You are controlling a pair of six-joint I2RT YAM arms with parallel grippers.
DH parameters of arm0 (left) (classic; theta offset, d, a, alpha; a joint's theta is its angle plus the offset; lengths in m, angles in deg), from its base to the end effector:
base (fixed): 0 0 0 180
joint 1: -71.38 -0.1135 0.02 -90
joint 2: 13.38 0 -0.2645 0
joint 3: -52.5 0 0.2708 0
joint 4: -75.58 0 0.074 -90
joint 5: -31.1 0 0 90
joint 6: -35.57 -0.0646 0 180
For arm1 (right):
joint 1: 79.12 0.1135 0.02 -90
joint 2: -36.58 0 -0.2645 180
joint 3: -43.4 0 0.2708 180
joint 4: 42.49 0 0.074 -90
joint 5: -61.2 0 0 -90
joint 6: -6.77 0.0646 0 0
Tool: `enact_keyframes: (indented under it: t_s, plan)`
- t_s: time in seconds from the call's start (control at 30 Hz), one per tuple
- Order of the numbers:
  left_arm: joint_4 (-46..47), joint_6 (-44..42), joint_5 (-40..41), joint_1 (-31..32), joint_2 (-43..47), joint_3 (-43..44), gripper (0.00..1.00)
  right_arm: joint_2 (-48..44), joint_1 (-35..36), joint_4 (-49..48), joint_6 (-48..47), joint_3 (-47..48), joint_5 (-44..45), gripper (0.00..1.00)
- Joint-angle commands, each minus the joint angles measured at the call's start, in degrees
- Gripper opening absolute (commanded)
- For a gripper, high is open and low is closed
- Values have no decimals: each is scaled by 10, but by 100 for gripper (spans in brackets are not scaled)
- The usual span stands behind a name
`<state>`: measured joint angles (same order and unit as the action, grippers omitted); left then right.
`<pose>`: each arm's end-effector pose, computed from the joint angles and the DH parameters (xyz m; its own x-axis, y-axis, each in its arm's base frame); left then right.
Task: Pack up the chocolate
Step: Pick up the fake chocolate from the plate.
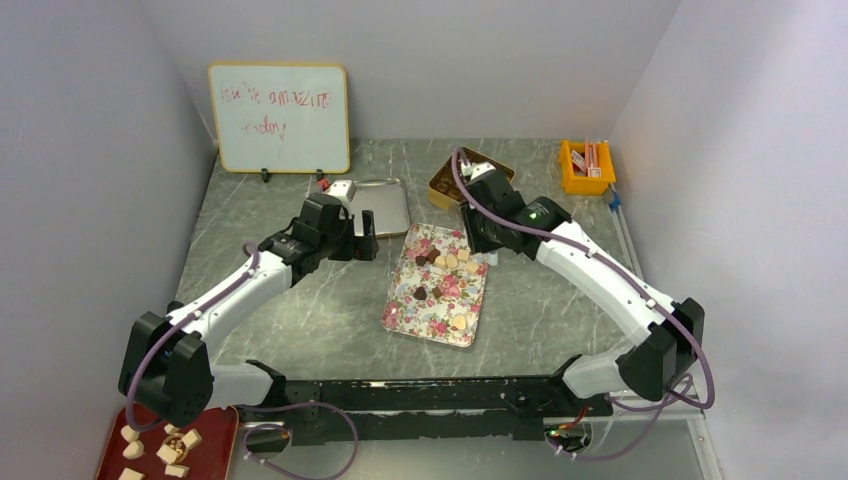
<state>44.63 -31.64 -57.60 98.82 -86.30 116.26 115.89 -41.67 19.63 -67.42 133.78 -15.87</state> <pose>0.2808 -0.1442 0.2339 -0.6996 -0.0731 -0.7108 0.1891 0.9404 -0.2828 0.2651 0.1848 0.3189 -0.7251 -0.2209 -0.6523 -0.2946 0.9556 0.0038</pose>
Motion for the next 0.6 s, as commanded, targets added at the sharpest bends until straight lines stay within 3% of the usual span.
enact_keyframes:
  t_s: [0.0, 0.57]
  plan:
    - [20, 15, -8, 7, 2, -6, 100, -35, 13, 23, 37, -41, -2, 31]
    - [17, 19, -8, 20, 8, -12, 100, -15, 34, 23, 81, -86, 9, 38]
